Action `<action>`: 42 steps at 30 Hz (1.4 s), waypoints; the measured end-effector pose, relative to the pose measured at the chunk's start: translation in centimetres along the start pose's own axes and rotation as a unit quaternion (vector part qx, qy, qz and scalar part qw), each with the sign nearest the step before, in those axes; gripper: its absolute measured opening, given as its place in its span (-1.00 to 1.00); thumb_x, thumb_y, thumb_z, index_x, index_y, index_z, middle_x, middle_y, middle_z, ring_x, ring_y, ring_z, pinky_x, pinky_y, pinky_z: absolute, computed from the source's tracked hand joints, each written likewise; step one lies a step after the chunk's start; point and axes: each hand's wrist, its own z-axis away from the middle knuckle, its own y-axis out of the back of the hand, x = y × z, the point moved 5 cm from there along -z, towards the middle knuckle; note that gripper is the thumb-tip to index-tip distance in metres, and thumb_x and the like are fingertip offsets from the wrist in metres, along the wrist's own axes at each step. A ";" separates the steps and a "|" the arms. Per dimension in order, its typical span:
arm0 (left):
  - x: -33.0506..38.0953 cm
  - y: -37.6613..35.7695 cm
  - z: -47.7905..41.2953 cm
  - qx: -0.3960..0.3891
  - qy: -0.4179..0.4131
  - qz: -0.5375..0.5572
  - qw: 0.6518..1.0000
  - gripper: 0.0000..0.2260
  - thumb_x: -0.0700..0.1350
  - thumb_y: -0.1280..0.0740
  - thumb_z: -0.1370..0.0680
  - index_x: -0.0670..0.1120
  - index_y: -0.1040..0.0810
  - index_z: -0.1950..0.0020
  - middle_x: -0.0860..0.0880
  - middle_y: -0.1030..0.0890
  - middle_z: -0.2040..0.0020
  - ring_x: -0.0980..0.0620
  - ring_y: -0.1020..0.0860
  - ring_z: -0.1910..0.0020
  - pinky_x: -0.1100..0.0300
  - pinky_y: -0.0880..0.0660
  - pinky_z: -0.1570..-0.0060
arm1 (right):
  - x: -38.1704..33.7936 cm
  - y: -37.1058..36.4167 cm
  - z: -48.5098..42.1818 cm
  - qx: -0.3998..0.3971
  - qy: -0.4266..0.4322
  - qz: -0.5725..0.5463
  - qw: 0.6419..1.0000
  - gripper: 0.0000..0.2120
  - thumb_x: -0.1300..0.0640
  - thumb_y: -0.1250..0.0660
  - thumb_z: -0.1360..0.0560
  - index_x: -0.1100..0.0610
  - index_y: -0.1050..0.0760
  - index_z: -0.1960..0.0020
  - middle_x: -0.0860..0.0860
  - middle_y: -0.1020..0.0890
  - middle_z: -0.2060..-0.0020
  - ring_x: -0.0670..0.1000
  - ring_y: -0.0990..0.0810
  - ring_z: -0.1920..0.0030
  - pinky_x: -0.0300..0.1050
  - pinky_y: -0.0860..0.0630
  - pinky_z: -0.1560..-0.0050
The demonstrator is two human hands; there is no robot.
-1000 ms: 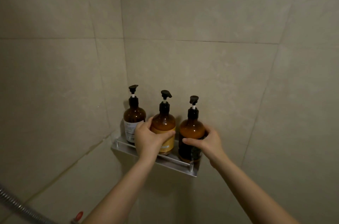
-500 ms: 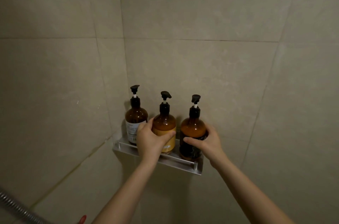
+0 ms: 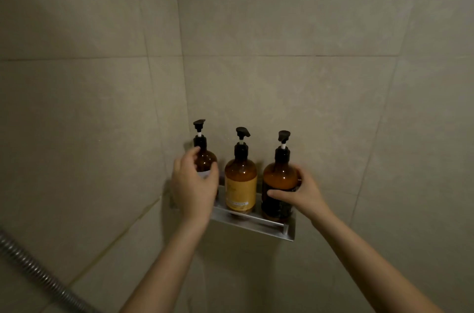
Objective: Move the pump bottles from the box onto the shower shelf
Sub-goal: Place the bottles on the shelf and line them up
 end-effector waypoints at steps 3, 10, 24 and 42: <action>-0.7 0.3 -3.1 -0.027 0.027 -0.054 0.998 -0.50 0.10 -0.36 -0.42 -0.04 -0.40 -0.30 -0.08 -0.49 -0.21 -0.08 -0.54 -0.12 0.06 -0.53 -0.01 | -0.6 0.5 0.0 0.024 -0.006 0.036 0.999 -0.07 -0.13 -0.59 -0.11 0.01 -0.28 -0.37 -0.05 -0.43 -0.24 0.00 -0.44 -0.23 -0.06 -0.47 -0.18; -1.7 -1.6 -5.9 -0.169 0.004 -0.147 0.974 -0.50 0.21 -0.42 -0.30 -0.08 -0.56 -0.11 -0.11 -0.61 -0.04 -0.09 -0.59 0.02 -0.03 -0.57 0.07 | -2.3 1.3 0.1 0.061 0.020 0.101 0.993 -0.25 -0.33 -0.46 -0.12 -0.05 -0.41 -0.22 -0.11 -0.42 -0.05 -0.06 -0.46 -0.08 -0.18 -0.48 0.02; -1.9 -3.4 -7.7 -0.321 0.111 -0.084 0.937 -0.47 -0.03 -0.51 -0.29 -0.17 -0.52 -0.20 -0.11 -0.60 -0.11 -0.08 -0.56 -0.04 0.16 -0.47 0.12 | -3.7 2.2 -0.2 -0.005 0.007 0.100 0.995 -0.33 -0.08 -0.54 -0.26 0.09 -0.44 -0.30 -0.04 -0.46 0.01 -0.01 -0.49 -0.01 -0.20 -0.44 0.12; -2.2 -3.6 -7.7 -0.281 0.055 -0.109 0.952 -0.48 0.08 -0.54 -0.21 -0.06 -0.54 -0.09 -0.05 -0.63 -0.04 0.04 -0.52 0.13 0.21 -0.45 0.24 | -5.5 2.0 -1.3 -0.031 -0.016 0.199 0.979 -0.30 -0.21 -0.54 -0.17 0.06 -0.47 -0.21 0.03 -0.57 -0.12 0.01 -0.54 -0.04 -0.24 -0.43 0.17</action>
